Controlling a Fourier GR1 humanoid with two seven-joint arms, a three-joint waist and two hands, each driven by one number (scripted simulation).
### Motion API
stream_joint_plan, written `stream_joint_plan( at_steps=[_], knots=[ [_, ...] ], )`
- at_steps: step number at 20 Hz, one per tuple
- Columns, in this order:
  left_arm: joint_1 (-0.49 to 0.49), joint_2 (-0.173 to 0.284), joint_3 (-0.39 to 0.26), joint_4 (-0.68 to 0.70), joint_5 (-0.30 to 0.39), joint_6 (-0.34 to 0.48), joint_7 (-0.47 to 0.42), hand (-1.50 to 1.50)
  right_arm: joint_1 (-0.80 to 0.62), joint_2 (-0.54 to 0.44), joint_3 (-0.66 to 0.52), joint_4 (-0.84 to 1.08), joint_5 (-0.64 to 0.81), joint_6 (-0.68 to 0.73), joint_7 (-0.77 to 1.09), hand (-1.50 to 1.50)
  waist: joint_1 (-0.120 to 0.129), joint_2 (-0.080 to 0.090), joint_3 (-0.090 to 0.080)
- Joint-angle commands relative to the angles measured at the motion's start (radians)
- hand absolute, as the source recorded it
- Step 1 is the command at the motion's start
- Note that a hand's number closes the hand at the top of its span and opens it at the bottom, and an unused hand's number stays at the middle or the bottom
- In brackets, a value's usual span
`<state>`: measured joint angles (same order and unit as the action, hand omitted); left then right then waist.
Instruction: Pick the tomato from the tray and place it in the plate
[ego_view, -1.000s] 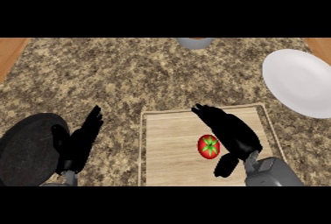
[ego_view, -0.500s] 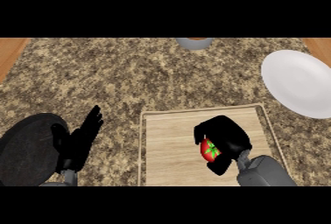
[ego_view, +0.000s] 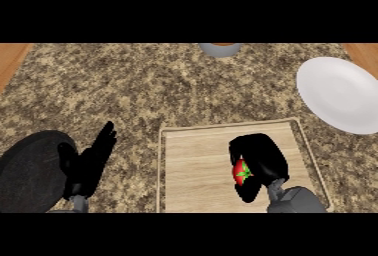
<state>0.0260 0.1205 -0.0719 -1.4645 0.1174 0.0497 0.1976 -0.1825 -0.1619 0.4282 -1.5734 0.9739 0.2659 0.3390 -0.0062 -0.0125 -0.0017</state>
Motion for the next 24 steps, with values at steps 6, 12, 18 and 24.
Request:
stream_joint_plan(
  at_steps=[6, 12, 18, 24],
  knots=[
    [0.003, 0.006, 0.013, 0.032, 0.008, -0.007, 0.027, 0.0, 0.035, 0.152, -0.037, -0.16, 0.17, -0.411, 0.131, 1.5, -0.009, 0.008, 0.002],
    [-0.001, 0.017, 0.024, 0.001, 0.019, -0.015, 0.06, 0.0, 0.11, 0.16, -0.077, -0.257, 0.203, -0.599, 0.178, 1.5, -0.002, 0.01, 0.002],
    [-0.003, -0.005, 0.009, 0.019, -0.009, -0.007, 0.024, 0.0, 0.129, 0.149, -0.248, -0.266, 0.06, -0.671, 0.152, 1.5, 0.004, 0.013, 0.002],
    [0.05, -0.018, -0.022, -0.058, -0.015, 0.0, 0.062, 0.0, 0.033, 0.038, -0.531, -0.119, -0.289, -0.78, -0.068, 1.5, 0.015, 0.015, 0.004]
  ],
)
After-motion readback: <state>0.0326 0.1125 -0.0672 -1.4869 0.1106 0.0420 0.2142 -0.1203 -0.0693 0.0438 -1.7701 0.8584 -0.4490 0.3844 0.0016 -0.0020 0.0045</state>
